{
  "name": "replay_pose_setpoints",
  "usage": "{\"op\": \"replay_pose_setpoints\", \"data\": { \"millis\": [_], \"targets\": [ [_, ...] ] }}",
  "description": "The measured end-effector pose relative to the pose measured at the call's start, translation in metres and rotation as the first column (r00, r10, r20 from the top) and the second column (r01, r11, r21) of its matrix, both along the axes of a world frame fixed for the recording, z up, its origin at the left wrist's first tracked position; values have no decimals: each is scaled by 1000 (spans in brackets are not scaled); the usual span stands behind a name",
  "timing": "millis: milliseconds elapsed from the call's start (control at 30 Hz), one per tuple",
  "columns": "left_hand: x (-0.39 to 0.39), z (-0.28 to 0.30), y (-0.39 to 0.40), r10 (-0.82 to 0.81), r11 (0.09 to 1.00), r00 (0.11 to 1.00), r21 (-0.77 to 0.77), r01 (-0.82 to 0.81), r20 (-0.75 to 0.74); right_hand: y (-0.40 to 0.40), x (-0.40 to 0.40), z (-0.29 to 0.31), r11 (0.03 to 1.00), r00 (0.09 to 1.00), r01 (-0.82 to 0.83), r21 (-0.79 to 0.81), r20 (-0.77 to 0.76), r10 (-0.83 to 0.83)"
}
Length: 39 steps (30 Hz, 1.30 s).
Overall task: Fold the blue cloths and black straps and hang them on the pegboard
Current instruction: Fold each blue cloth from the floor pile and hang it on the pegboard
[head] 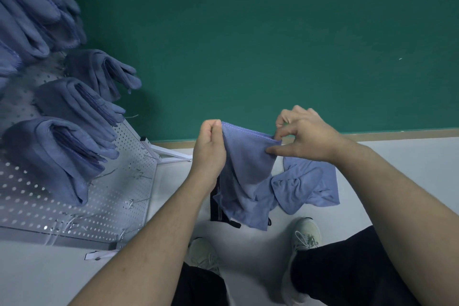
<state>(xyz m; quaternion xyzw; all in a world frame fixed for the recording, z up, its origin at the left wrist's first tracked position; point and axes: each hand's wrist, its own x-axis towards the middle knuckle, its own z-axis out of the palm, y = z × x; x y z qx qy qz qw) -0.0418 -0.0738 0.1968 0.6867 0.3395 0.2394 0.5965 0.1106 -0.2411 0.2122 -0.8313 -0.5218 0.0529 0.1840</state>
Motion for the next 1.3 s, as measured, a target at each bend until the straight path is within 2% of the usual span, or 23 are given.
{"op": "replay_pose_setpoints", "data": {
  "millis": [67, 133, 233, 333, 433, 600, 667, 767, 867, 967, 1100, 1167, 1233, 1300],
  "targets": [
    [-1, -1, 3, 0, 998, 999, 60, 3, -41, -2, 2, -3, 999, 1000, 17, -50, 15, -16],
    [-2, -2, 5, -12, 985, 997, 170, 26, -78, -3, 1, -2, 996, 994, 57, 73, -100, -49],
    [-3, -3, 8, -38, 927, 998, 370, 56, -56, -5, -6, 4, 953, 936, 176, 247, -342, -84],
    [-5, -2, 12, -35, 863, 999, 503, 41, -22, -5, -12, 10, 892, 928, 230, 390, -365, -80],
    [-6, 2, 8, -25, 889, 1000, 457, 17, 13, -3, -17, 18, 856, 926, 265, 444, -365, -97],
    [-3, 23, -9, 45, 949, 998, 312, -57, 46, 5, -25, 24, 789, 817, 352, 504, -577, 4],
    [-2, 29, -10, 38, 955, 998, 291, -50, 48, 6, -30, 27, 777, 822, 368, 511, -569, -14],
    [-5, 41, -9, 15, 974, 998, 227, -29, 62, 0, -35, 42, 838, 912, 252, 484, -409, -38],
    [-14, 58, -5, -37, 939, 999, 343, 25, 29, -11, -31, 71, 941, 993, 28, 337, -116, 12],
    [-22, 71, 0, -87, 879, 996, 470, 83, -12, -18, -28, 99, 957, 999, 27, 288, -44, -15],
    [-29, 93, 0, -65, 803, 996, 590, 89, -61, -17, -38, 126, 944, 987, 65, 324, -158, -14],
    [-31, 107, -4, -42, 818, 998, 572, 56, -37, -18, -43, 138, 941, 966, 76, 330, -259, 12],
    [-28, 115, -5, -28, 899, 999, 437, 36, -26, -16, -49, 146, 939, 936, 92, 330, -351, 31],
    [-24, 121, -7, -38, 982, 999, 183, 34, 16, -14, -56, 151, 923, 887, 130, 362, -459, 55]
  ]
}}
